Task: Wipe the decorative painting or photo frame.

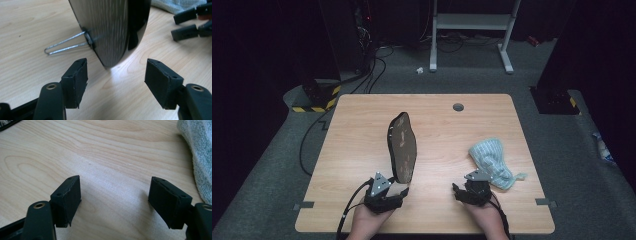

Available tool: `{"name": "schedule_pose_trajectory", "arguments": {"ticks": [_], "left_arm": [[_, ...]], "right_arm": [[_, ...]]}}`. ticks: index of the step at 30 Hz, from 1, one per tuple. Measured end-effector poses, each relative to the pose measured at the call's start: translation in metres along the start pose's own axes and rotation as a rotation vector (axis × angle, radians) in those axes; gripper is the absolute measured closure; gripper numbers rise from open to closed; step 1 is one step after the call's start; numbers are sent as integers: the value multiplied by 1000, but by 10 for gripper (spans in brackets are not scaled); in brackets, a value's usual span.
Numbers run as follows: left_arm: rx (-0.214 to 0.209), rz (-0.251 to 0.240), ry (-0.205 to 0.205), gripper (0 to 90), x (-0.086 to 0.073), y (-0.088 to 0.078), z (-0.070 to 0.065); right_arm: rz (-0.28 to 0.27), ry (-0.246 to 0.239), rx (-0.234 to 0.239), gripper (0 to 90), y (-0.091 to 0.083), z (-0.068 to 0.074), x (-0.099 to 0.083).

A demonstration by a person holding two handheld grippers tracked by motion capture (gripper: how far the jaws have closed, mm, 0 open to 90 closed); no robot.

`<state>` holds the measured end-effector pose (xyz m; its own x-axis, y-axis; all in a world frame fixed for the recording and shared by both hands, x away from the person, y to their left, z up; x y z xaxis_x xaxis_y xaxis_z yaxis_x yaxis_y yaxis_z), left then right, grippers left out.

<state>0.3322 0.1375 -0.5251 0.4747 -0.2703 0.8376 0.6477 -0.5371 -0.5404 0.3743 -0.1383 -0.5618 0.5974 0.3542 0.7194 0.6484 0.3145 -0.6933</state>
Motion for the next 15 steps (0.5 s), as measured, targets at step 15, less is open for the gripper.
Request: {"name": "schedule_pose_trajectory", "arguments": {"ticks": [15], "left_arm": [[14, 6, -5, 407, 8, 12, 3]], "right_arm": [[-2, -7, 11, 260, -8, 4, -8]]}}
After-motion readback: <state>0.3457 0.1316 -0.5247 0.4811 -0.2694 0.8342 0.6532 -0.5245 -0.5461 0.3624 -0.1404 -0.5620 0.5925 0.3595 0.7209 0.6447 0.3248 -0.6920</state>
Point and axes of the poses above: each handheld gripper's, and its own axes: y roughly forward along the jaws, x roughly out of its top, z roughly to its left, the point moved 5 cm from there along y, roughly forward along the jaws, and after that the axes turned 2 degrees about -x, right-handed, at the moved point
